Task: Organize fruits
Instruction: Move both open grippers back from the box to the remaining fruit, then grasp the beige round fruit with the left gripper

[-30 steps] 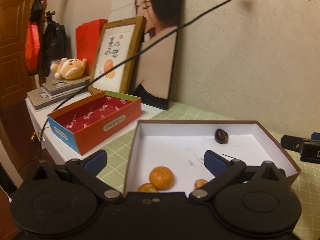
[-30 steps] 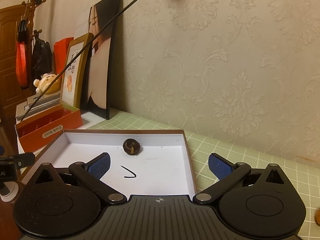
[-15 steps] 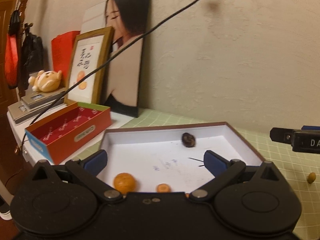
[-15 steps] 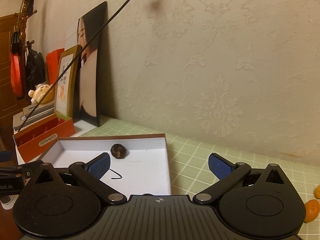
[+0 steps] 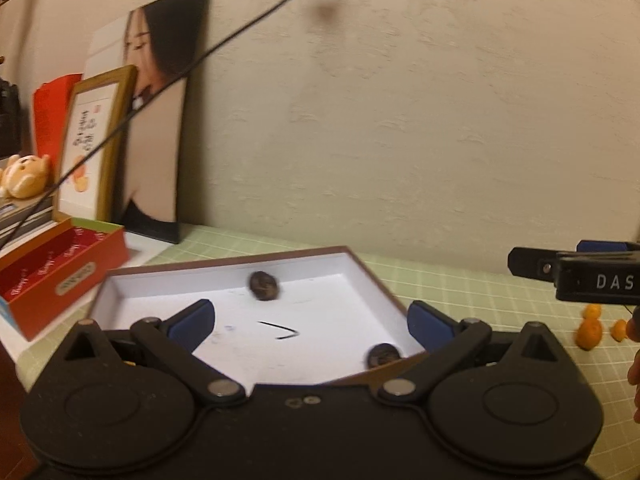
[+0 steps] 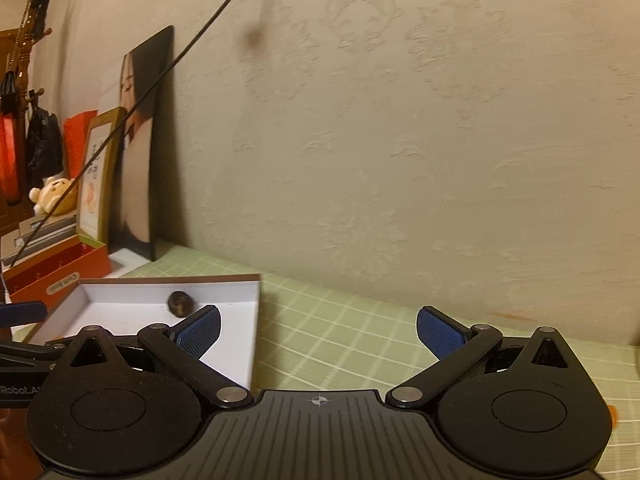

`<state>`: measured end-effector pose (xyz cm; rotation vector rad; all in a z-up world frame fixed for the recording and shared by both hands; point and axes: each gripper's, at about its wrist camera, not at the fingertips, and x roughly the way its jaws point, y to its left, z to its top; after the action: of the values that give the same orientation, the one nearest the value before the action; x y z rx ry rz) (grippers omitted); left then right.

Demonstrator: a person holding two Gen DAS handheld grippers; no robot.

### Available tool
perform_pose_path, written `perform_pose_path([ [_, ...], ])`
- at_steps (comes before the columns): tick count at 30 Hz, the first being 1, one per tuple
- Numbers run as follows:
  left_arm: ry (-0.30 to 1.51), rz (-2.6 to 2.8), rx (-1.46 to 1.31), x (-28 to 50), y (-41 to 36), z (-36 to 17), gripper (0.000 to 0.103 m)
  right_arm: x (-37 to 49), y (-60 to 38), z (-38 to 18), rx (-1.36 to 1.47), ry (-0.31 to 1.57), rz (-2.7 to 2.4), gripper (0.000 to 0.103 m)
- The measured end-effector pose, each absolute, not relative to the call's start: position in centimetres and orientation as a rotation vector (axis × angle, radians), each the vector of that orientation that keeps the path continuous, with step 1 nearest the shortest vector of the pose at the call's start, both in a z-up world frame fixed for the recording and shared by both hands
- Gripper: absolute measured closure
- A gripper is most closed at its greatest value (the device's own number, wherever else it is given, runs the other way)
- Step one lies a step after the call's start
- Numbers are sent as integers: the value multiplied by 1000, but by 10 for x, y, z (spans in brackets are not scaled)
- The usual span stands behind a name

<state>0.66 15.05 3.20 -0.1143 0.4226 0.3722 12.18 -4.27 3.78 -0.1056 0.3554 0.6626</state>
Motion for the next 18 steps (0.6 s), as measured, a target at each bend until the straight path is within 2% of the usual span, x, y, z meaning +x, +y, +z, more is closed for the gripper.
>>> perform_pose_path([
  [7, 439, 280, -105, 26, 117, 28, 10, 128, -89, 41, -111, 349, 586, 0],
  [18, 486, 130, -66, 59, 57, 16, 23, 137, -171, 44, -85, 356, 412, 0],
])
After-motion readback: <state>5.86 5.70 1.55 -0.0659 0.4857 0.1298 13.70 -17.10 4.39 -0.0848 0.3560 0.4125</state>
